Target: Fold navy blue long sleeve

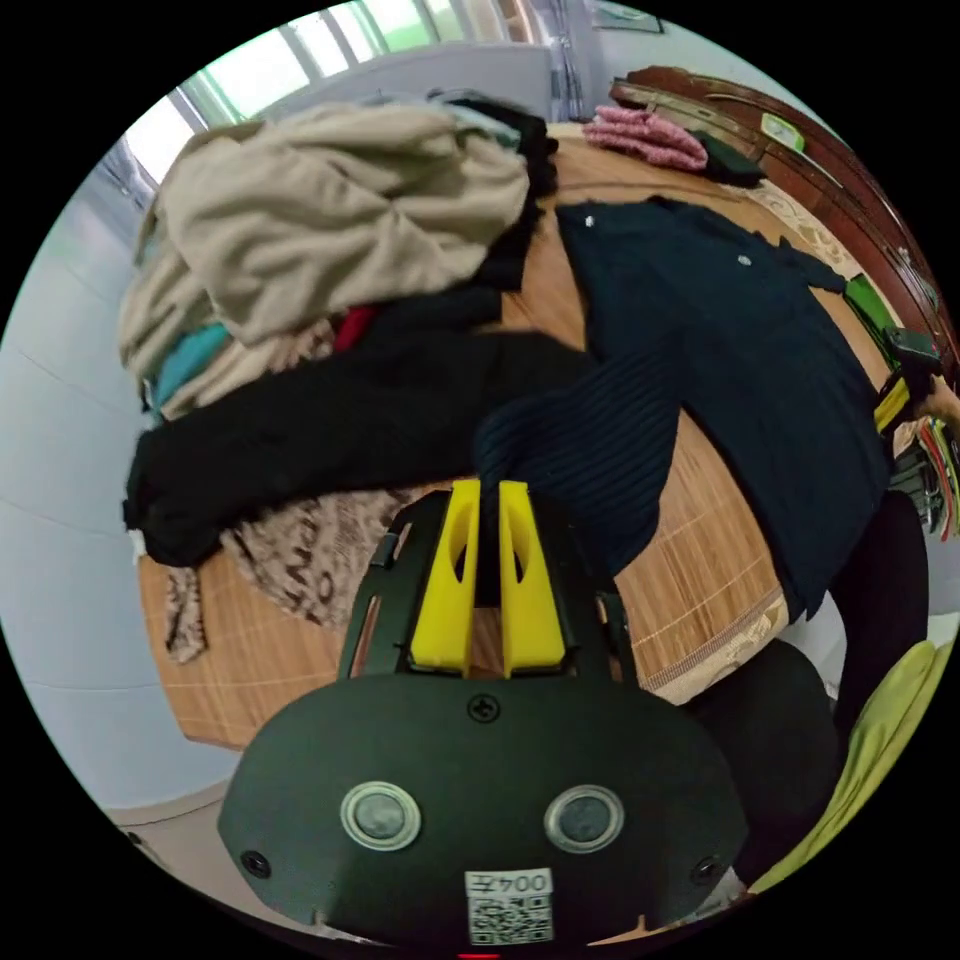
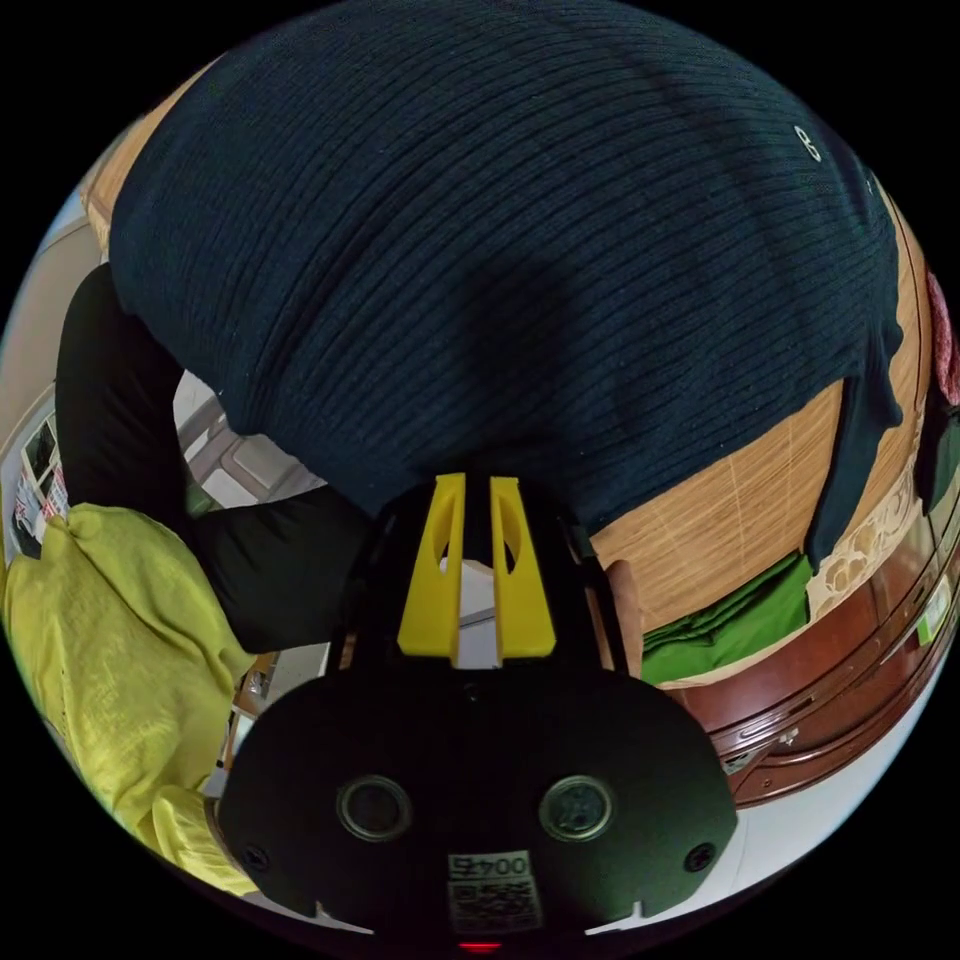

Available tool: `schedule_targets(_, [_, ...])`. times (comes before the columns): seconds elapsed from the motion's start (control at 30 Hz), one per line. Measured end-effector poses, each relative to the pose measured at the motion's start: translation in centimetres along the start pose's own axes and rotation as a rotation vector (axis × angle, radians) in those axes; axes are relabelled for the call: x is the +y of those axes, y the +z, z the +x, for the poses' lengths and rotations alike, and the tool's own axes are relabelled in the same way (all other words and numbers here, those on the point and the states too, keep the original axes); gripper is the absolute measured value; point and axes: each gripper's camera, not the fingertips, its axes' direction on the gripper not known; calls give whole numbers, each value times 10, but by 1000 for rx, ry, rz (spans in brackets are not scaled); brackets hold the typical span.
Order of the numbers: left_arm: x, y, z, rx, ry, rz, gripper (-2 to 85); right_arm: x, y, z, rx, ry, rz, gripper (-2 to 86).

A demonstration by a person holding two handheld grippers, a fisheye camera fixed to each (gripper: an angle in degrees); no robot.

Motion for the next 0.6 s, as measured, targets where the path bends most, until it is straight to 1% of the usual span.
schedule_targets(0.13, [-17, -89, -49, -103, -88, 157, 30, 2, 6, -6, 18, -16, -12, 52])
schedule_targets(0.2, [-25, -113, -72, -188, -137, 185, 31, 4, 9, -8, 17, -21, -16, 51])
schedule_targets(0.23, [-31, -120, -89, -243, -168, 174, 34, 6, 11, -8, 16, -25, -18, 51])
schedule_targets(0.33, [-46, -110, -133, -275, -293, 96, 50, 14, 18, -7, -12, -27, -12, 50])
schedule_targets(0.47, [-54, -87, -156, -347, -398, -16, 91, 32, 29, -6, -54, -17, 27, 49])
schedule_targets(0.53, [-53, -89, -151, -368, -413, -11, 102, 41, 35, -9, -56, -17, 47, 49])
schedule_targets(0.6, [-51, -99, -137, -337, -395, 41, 101, 51, 41, -11, -62, -12, 67, 50])
